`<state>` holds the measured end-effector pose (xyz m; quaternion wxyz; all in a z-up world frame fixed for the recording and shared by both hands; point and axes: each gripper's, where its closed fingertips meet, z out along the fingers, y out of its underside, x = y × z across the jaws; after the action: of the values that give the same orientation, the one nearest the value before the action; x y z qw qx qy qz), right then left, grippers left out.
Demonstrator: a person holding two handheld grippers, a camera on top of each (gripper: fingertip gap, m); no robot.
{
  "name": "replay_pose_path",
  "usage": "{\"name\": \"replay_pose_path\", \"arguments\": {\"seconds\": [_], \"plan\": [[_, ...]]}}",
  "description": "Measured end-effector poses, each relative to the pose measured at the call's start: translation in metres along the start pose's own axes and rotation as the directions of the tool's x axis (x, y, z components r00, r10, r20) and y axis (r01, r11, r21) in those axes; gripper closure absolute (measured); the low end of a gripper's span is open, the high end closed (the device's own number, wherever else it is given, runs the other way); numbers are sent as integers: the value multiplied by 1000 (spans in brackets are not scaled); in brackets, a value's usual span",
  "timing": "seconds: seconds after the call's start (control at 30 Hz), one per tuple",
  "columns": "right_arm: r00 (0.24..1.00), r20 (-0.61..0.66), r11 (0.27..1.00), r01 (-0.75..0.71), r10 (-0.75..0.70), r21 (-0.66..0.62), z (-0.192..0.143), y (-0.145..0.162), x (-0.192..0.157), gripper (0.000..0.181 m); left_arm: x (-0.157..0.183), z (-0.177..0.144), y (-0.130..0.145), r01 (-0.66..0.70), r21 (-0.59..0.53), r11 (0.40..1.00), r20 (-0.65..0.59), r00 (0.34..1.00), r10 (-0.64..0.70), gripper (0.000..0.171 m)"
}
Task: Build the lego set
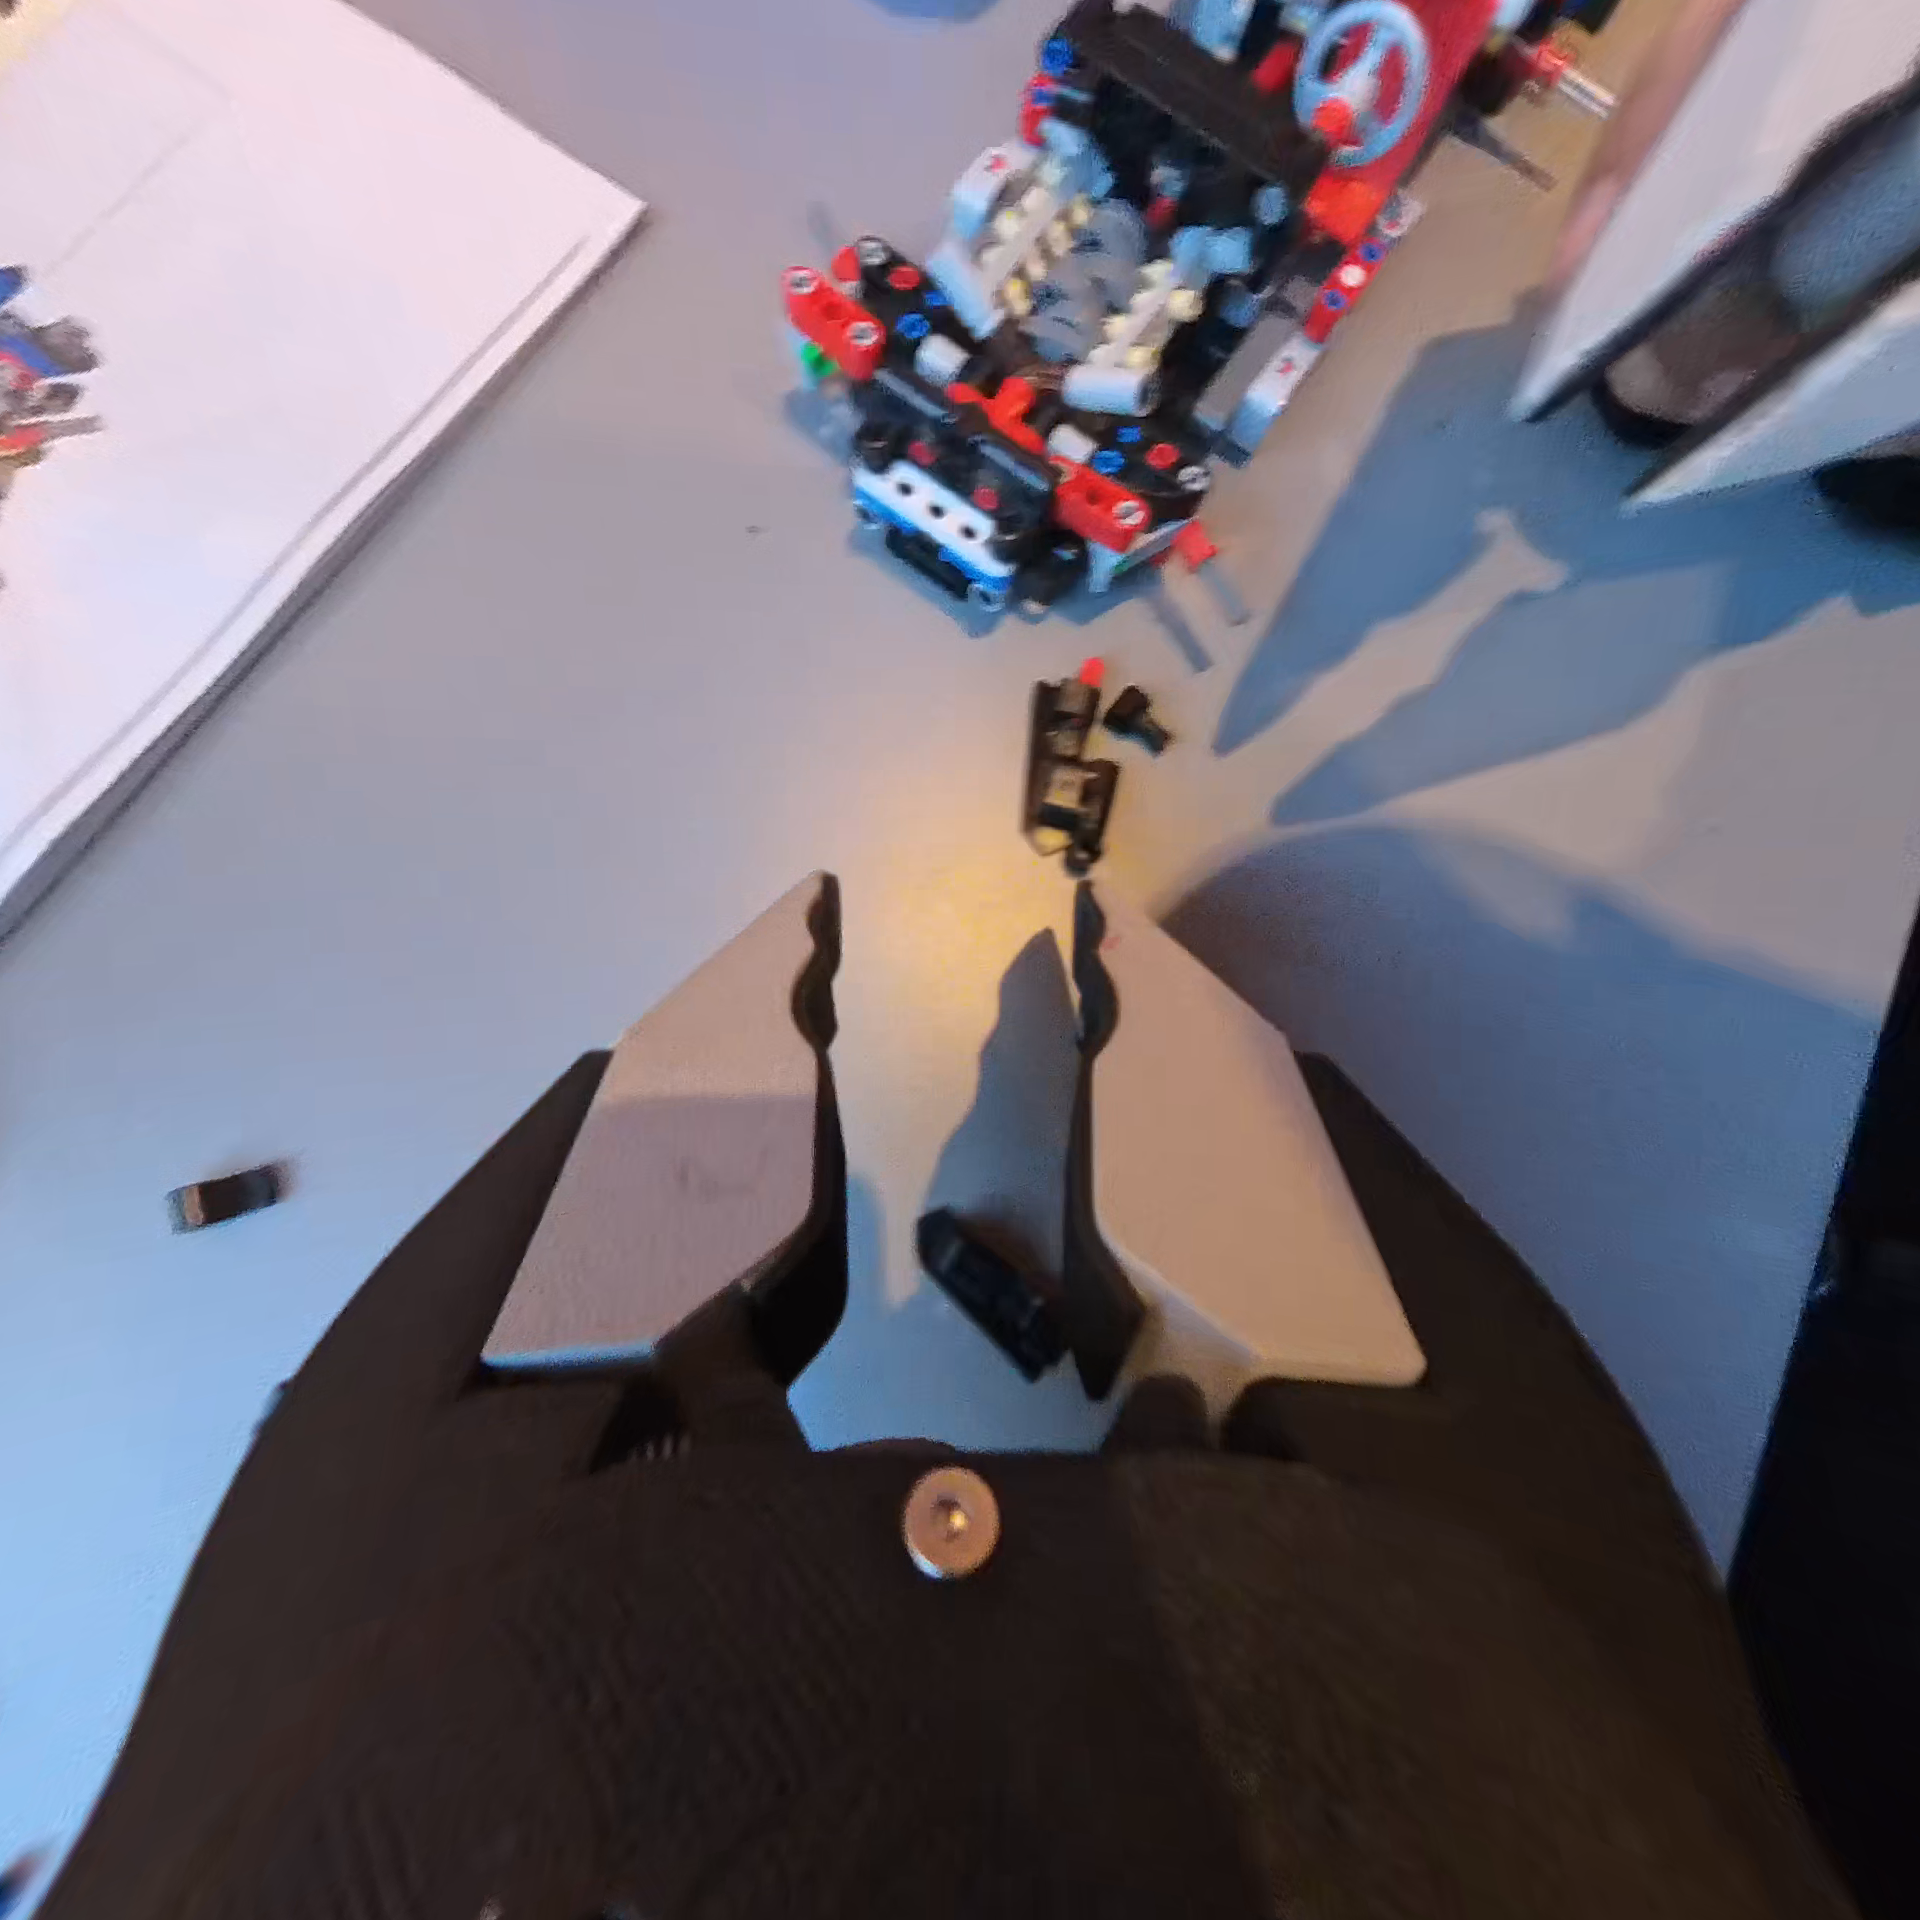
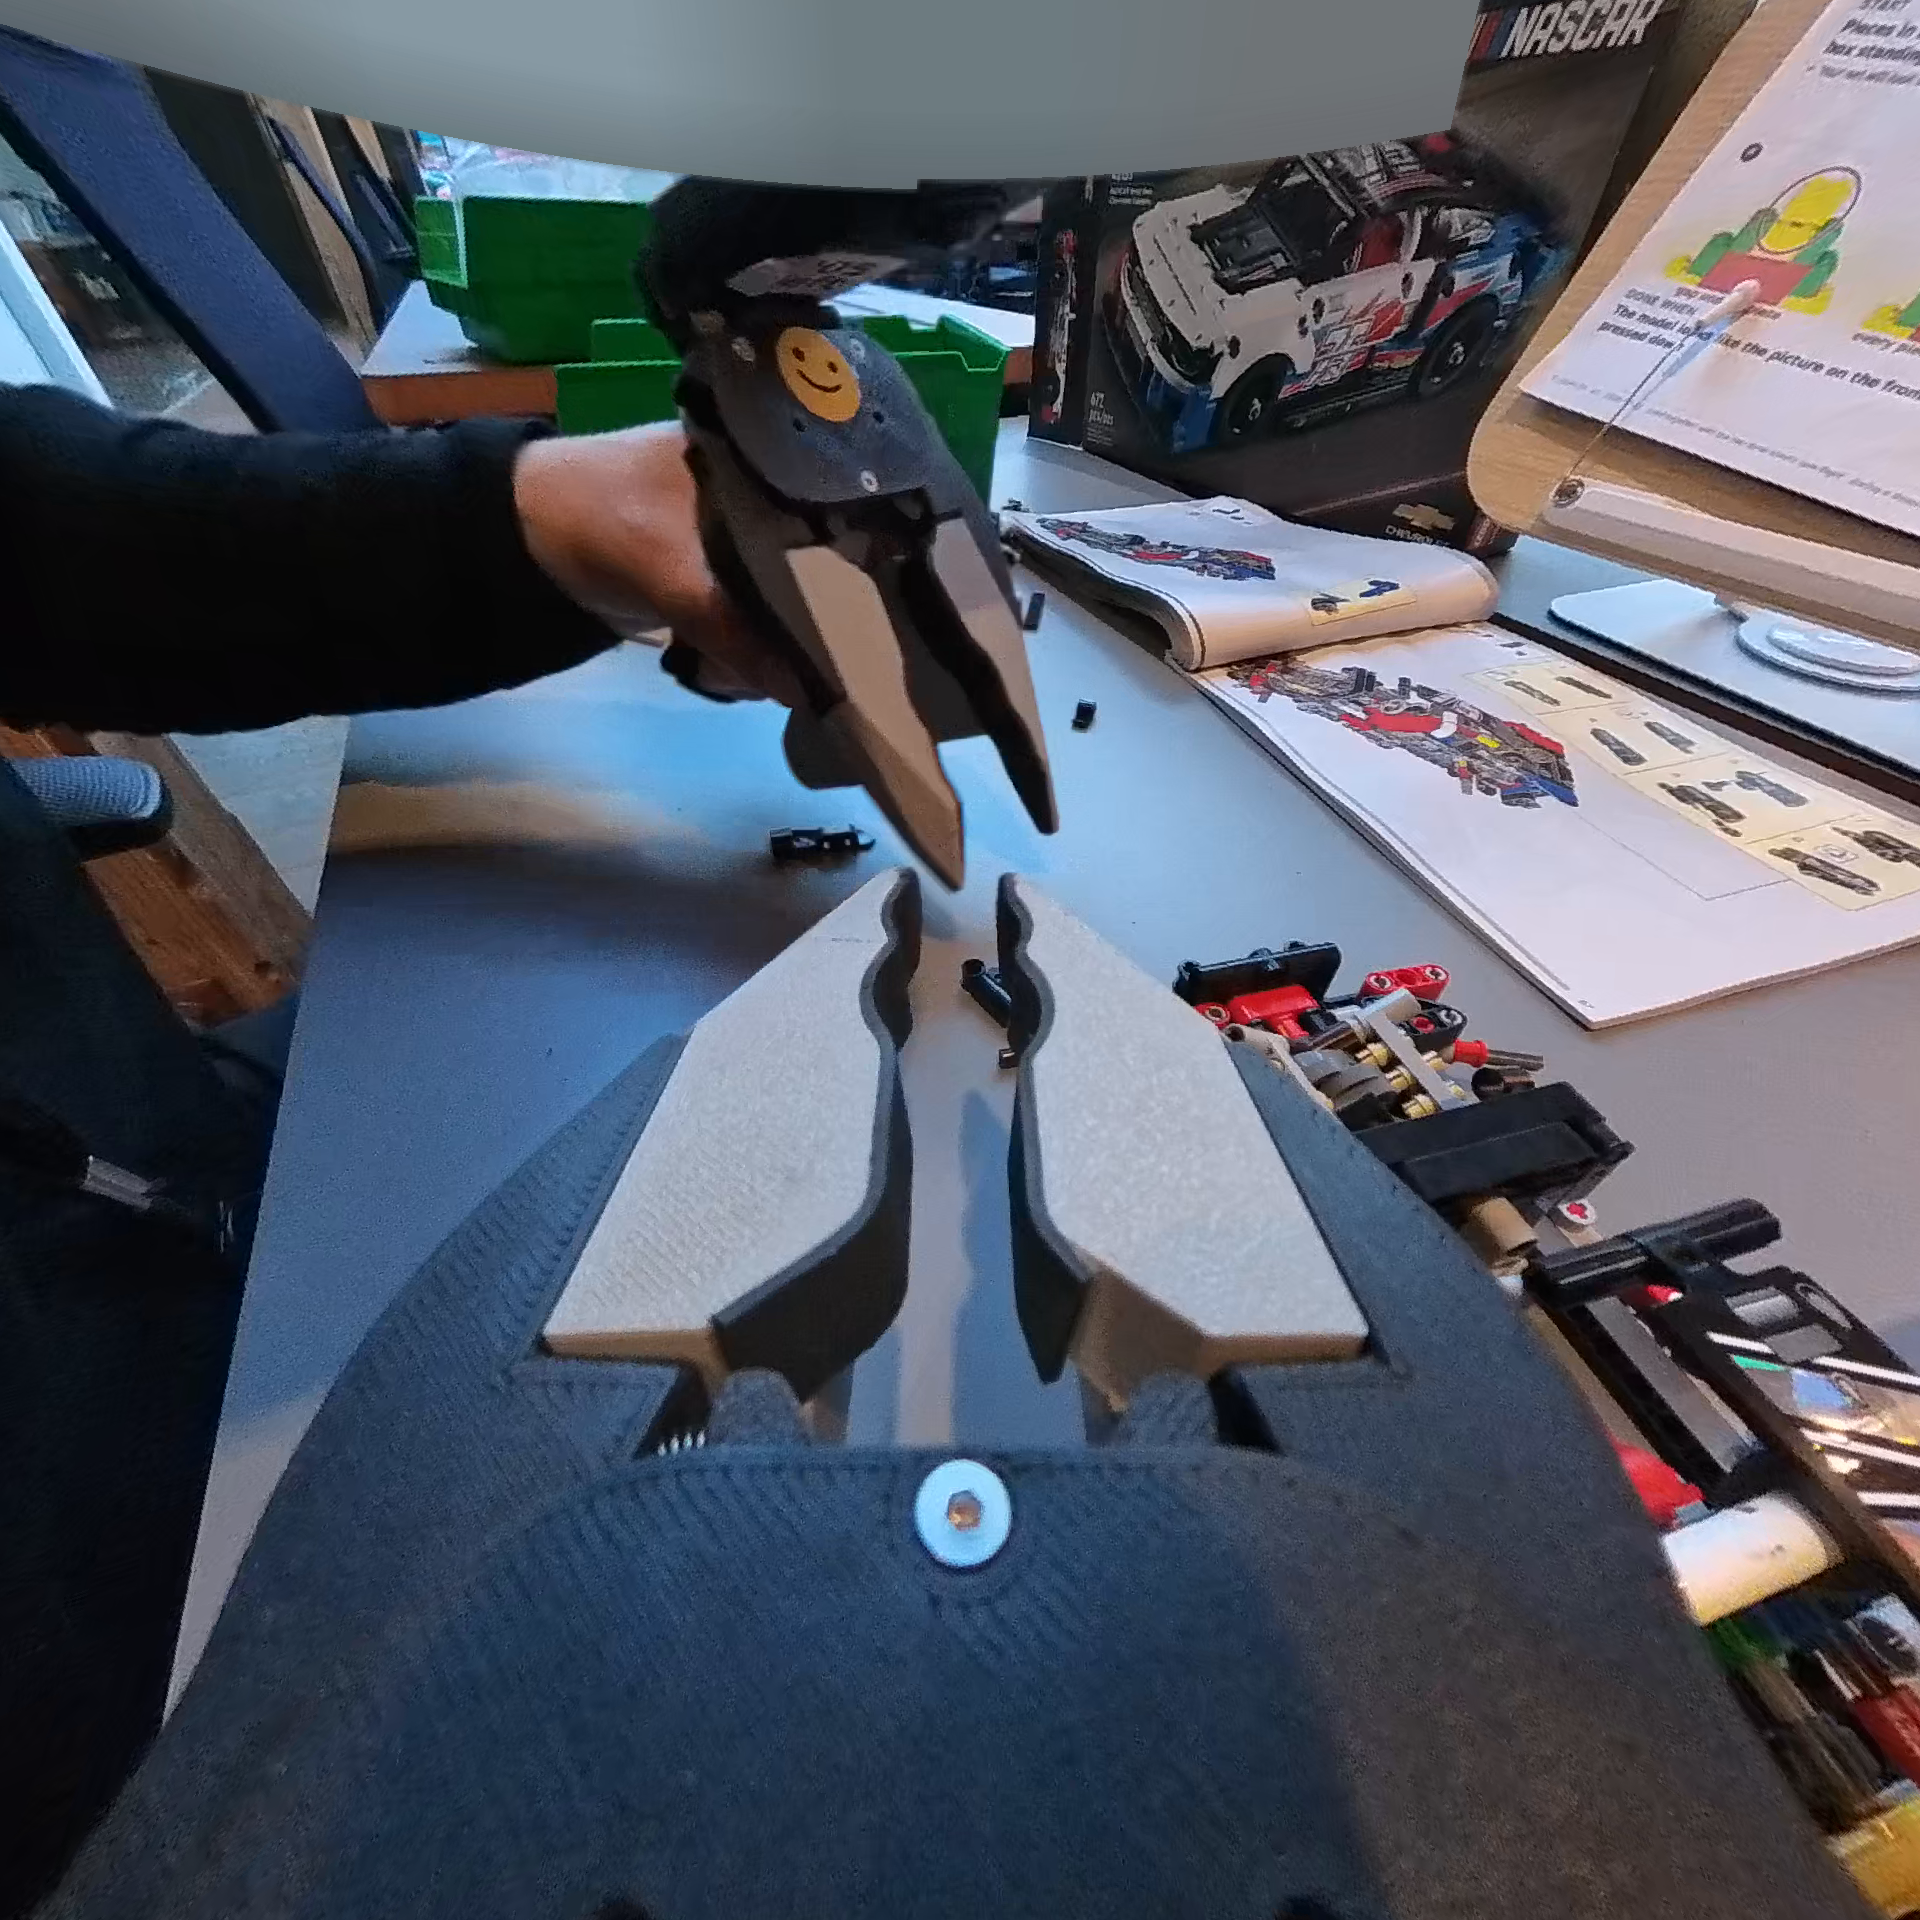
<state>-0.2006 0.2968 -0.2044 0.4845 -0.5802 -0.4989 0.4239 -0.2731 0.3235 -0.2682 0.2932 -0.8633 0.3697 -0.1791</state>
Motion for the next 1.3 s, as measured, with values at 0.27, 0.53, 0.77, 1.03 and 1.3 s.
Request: {"name": "replay_pose_path", "arguments": {"seconds": [0.27, 0.53, 0.77, 1.03, 1.3], "plan": [[1000, 6, 1000, -4, 3, 4, 0, 0, 0, 171, 21, 29, 1, -106, -40, 994, -17, 994, 106, 137], [999, 25, 999, -42, 42, 0, 0, 0, 2, 172, 2, 22, 8, -221, -46, 974, -76, 973, 217, 157], [997, 42, 997, -71, 69, 43, -1, -7, 5, 172, -31, 12, 13, -201, -13, 980, -63, 978, 200, 151], [995, -67, 997, 75, -73, 18, 10, -5, 16, 178, -31, 10, 15, -224, 61, 973, -72, 971, 228, 145], [991, -134, 992, 37, -20, 121, -3, -20, 38, 181, -14, 13, 10, -211, 74, 975, -129, 967, 219, 133]]}}
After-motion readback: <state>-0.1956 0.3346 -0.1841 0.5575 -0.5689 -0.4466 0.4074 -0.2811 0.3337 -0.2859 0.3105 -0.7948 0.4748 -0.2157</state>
